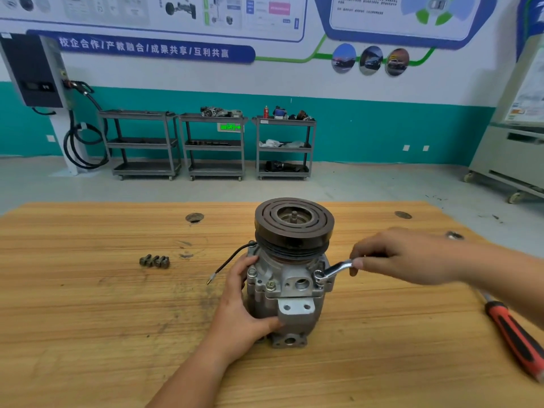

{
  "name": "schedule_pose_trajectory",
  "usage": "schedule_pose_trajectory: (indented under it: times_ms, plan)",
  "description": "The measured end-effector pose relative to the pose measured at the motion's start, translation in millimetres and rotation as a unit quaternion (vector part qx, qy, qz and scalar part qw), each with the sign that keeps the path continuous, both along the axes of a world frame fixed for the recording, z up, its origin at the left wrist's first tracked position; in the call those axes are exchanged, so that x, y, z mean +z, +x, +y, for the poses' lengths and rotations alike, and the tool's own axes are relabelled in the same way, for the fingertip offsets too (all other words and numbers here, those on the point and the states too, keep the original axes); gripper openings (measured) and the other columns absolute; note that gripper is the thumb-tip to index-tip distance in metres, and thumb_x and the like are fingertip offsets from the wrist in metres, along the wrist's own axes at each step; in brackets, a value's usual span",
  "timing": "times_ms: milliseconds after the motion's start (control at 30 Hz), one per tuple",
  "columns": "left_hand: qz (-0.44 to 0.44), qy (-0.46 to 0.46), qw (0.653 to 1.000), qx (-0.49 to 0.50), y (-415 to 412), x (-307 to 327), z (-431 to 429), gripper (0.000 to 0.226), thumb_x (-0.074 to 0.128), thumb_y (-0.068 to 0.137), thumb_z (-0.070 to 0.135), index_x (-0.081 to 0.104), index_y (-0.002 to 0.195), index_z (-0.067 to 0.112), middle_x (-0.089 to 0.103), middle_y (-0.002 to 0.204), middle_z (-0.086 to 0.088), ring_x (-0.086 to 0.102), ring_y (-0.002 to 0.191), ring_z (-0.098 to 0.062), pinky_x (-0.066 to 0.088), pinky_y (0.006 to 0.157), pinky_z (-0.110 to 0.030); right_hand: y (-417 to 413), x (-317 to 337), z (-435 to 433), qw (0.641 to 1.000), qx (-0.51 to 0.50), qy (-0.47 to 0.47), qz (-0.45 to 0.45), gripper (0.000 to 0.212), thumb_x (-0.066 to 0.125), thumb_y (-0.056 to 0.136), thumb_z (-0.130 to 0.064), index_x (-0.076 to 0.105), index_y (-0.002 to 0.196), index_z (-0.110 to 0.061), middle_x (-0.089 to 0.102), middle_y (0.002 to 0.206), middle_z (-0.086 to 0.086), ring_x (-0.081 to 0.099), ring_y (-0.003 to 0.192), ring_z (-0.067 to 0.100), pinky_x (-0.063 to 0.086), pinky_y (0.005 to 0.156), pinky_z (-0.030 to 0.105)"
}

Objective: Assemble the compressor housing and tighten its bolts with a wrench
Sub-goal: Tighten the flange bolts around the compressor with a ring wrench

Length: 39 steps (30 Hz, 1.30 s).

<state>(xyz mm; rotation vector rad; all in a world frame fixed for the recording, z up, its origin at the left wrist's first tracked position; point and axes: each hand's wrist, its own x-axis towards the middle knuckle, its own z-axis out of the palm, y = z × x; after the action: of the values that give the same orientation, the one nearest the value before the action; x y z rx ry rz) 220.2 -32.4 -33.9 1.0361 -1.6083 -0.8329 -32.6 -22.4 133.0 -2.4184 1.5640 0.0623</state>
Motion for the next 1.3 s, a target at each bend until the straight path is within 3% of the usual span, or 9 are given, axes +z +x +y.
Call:
schedule_pose_trajectory:
  times_ms: [100,300,533,667,867,1033,1167,1233,1300]
  plan:
    - [-0.007,0.000,1.000,0.007,1,-1,-1,0.102,0.093,0.055,0.021,0.028,0.116,0.072,0.042,0.136,0.019,0.047,0.117,0.009,0.040,0.088,-0.004,14,24,-18,0.996,0.025,0.037,0.075,0.017,0.043,0.095,-0.046,0.060,0.094,-0.044,0.053,0.067,-0.035,0.047,0.066,-0.016,0.030,0.056,0.011]
    - [-0.006,-0.001,1.000,0.004,1,-1,-1,0.103,0.092,0.055,0.015,0.030,0.115,0.071,0.043,0.137,0.013,0.048,0.118,0.007,0.041,0.087,-0.004,28,38,-40,0.984,0.031,0.112,0.132,0.012,0.048,0.094,-0.042,0.060,0.093,-0.044,0.058,0.093,-0.023,0.052,0.089,-0.003,0.038,0.076,0.020]
    - [0.005,-0.001,1.000,0.003,-1,2,0,0.100,0.093,0.053,0.022,0.030,0.114,0.071,0.042,0.139,0.013,0.048,0.119,0.006,0.040,0.088,-0.003,3,20,-12,0.957,-0.066,0.281,-0.036,0.025,0.045,0.096,-0.038,0.067,0.093,-0.026,0.053,0.057,-0.011,0.049,0.052,0.005,0.045,0.058,0.020]
    - [0.017,0.004,1.000,-0.004,-1,2,1,0.096,0.091,0.045,0.041,0.032,0.116,0.068,0.044,0.135,0.018,0.049,0.115,0.009,0.044,0.090,-0.007,24,-7,35,0.821,-0.169,0.437,-0.326,0.029,0.045,0.095,-0.028,0.058,0.078,-0.008,0.058,0.055,0.006,0.060,0.045,0.017,0.049,0.041,0.021]
    - [0.021,-0.009,1.000,0.006,-3,3,1,0.094,0.090,0.039,0.040,0.038,0.113,0.066,0.049,0.134,0.003,0.055,0.118,-0.009,0.047,0.099,-0.031,97,-53,75,0.545,-0.270,0.360,-0.707,0.036,0.044,0.095,-0.022,0.061,0.069,-0.002,0.062,0.057,0.020,0.065,0.046,0.030,0.048,0.034,0.028]
    - [0.033,-0.005,0.999,0.008,-3,2,0,0.085,0.083,0.042,0.046,0.038,0.110,0.069,0.050,0.127,0.011,0.055,0.107,0.008,0.044,0.083,-0.005,123,-64,75,0.393,-0.262,0.260,-0.842,0.033,0.048,0.087,-0.014,0.067,0.067,0.004,0.063,0.056,0.021,0.062,0.040,0.027,0.045,0.028,0.027]
    - [0.029,-0.018,0.999,0.008,-2,-2,-2,0.094,0.088,0.042,0.029,0.040,0.116,0.062,0.050,0.135,0.006,0.053,0.117,0.000,0.044,0.090,-0.011,114,-81,94,0.421,-0.191,0.177,-0.869,0.031,0.075,0.061,-0.028,0.077,0.079,-0.003,0.055,0.051,0.014,0.051,0.035,0.021,0.044,0.034,0.027]
    - [0.023,-0.019,1.000,0.006,-1,-4,-3,0.095,0.089,0.042,0.030,0.040,0.117,0.062,0.047,0.137,0.010,0.052,0.118,0.002,0.042,0.087,-0.006,100,-88,97,0.493,-0.167,0.167,-0.838,0.062,0.093,0.037,-0.038,0.076,0.088,-0.007,0.055,0.055,0.013,0.049,0.040,0.019,0.044,0.041,0.024]
    - [0.016,-0.015,1.000,0.003,0,-4,-4,0.098,0.093,0.045,0.026,0.038,0.116,0.064,0.043,0.137,0.015,0.049,0.117,0.007,0.040,0.085,-0.003,78,-93,93,0.585,-0.186,0.127,-0.779,0.060,0.091,0.043,-0.035,0.073,0.091,-0.004,0.053,0.054,0.010,0.043,0.040,0.013,0.037,0.039,0.018]
